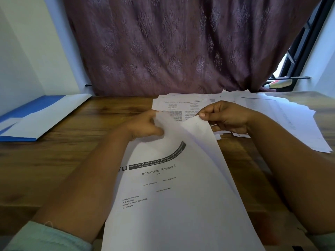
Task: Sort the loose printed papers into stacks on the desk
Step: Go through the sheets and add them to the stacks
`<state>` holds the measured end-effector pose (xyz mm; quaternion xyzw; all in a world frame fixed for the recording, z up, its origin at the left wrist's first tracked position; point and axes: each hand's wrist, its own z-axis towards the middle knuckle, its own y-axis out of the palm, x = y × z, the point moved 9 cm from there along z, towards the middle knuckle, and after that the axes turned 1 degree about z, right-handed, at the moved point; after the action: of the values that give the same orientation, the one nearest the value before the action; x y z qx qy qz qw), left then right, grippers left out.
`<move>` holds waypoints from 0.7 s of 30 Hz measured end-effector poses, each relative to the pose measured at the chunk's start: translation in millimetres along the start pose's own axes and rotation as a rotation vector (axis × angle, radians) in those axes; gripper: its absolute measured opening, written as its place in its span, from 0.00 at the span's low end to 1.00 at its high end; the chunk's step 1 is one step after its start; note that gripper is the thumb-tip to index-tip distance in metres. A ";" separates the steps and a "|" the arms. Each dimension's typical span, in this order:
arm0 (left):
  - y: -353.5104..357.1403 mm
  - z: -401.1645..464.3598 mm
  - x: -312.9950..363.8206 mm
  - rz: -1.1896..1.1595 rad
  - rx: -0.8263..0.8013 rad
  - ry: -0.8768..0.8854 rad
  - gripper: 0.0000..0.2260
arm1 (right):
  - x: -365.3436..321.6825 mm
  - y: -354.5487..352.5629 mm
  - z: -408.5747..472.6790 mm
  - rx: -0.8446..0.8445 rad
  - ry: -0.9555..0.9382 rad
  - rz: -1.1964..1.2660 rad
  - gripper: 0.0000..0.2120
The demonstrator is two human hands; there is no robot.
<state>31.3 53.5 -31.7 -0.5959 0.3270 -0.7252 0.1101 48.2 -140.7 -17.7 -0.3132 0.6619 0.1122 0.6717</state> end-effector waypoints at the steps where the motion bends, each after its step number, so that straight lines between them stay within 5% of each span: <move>1: -0.1 -0.5 0.5 -0.009 0.015 -0.004 0.16 | -0.3 1.3 -0.9 -0.001 0.004 0.013 0.11; 9: -3.9 -8.5 11.6 -0.069 0.030 0.023 0.16 | 8.6 23.8 -25.6 0.102 0.105 0.112 0.19; 12: -22.4 -9.4 25.8 -0.029 0.211 0.099 0.16 | 15.5 39.0 -39.1 0.120 0.017 -0.156 0.25; 15: -46.3 -26.1 55.6 0.001 0.539 0.170 0.22 | 12.2 26.4 -47.9 0.410 -0.045 -0.279 0.27; 18: -83.4 -68.1 65.0 0.227 0.966 -0.016 0.46 | -7.0 5.8 -67.8 0.577 -0.190 0.073 0.23; 20: -83.5 -91.1 57.5 0.081 0.985 -0.175 0.53 | -35.4 -10.8 -90.4 0.682 -0.274 0.085 0.22; 21: -72.9 -92.3 56.2 -0.091 0.900 -0.193 0.49 | -54.2 -16.5 -101.9 0.729 -0.318 0.013 0.22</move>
<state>-53.4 109.8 50.0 -0.5673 -0.0586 -0.7403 0.3560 -31.3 -197.2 46.2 -0.0287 0.5480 -0.0788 0.8323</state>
